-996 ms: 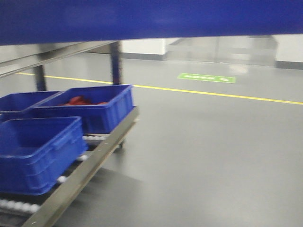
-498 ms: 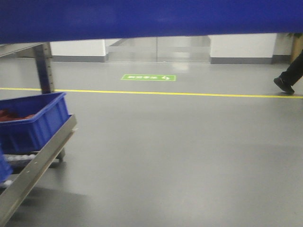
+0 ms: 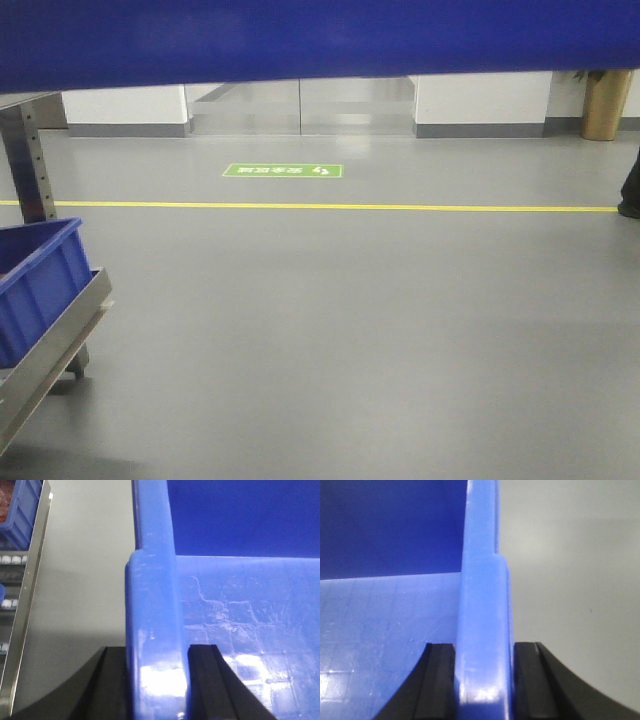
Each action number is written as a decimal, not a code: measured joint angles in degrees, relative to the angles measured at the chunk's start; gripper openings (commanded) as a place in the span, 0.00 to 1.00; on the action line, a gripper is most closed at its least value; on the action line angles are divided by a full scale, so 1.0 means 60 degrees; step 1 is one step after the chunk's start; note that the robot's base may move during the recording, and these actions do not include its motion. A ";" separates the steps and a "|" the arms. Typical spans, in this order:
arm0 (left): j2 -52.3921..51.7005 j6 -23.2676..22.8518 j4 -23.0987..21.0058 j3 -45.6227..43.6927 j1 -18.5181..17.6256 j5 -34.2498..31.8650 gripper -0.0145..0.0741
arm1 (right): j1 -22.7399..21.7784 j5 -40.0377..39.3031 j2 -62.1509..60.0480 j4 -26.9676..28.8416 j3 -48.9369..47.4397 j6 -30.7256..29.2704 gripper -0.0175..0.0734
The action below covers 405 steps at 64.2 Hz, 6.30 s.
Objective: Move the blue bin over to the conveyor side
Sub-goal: 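Drive the base across the floor holding the bin in both grippers, then approach the red-framed table and hold the bin above its grey top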
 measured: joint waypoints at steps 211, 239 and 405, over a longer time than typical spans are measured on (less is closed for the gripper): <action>0.0000 0.0000 0.0157 0.0000 0.0000 -0.0145 0.14 | 0.0000 -0.0068 0.0000 0.0088 0.0000 0.0018 0.11; 0.0000 0.0000 0.0174 0.0000 -0.0017 -0.0145 0.14 | 0.0000 -0.0068 0.0000 0.0088 0.0000 0.0018 0.11; 0.0000 0.0000 0.0215 0.0000 -0.0017 -0.0145 0.14 | 0.0000 -0.0068 0.0000 0.0101 0.0000 0.0018 0.11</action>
